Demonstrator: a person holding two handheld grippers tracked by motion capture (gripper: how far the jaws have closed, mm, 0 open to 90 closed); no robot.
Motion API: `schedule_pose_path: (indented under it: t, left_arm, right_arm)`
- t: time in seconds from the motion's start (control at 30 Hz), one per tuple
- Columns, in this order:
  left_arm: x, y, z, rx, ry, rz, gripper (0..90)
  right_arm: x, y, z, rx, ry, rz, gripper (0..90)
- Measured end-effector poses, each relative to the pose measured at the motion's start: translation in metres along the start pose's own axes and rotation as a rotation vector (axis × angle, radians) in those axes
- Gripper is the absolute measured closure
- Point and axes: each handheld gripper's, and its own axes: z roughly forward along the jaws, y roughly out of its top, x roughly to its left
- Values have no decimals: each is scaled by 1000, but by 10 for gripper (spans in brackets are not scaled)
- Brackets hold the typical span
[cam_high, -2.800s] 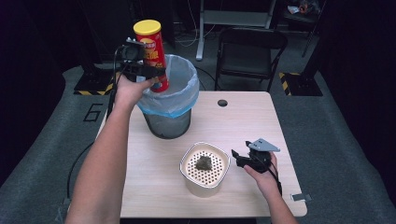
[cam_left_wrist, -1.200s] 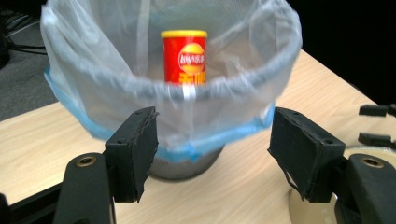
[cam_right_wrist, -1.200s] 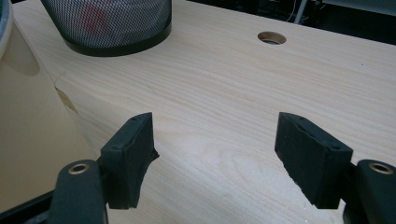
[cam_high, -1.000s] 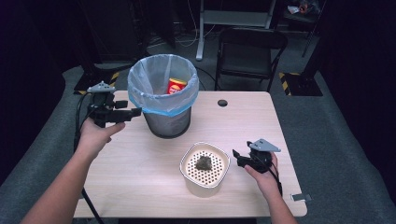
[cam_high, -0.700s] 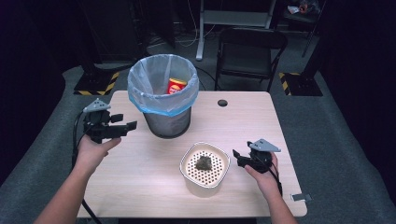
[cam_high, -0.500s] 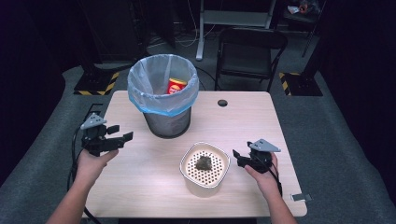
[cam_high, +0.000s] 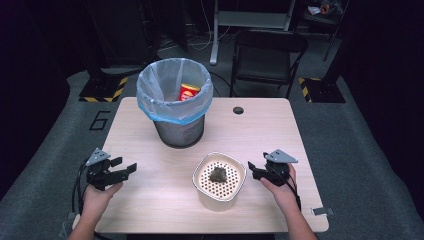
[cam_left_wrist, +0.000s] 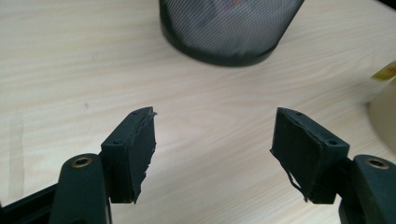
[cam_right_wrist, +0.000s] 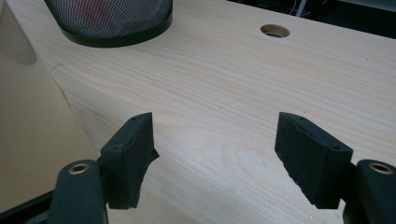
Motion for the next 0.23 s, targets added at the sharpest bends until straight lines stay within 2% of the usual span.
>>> schedule_pose_path:
  t: [0.13, 0.23]
  left_arm:
    - [9, -17, 5, 15, 12, -14, 271]
    - [16, -27, 7, 43, 54, 32, 252]
  right_arm:
    - [-2, 0, 0, 1, 0, -11, 279]
    - [-4, -1, 0, 8, -11, -9, 280]
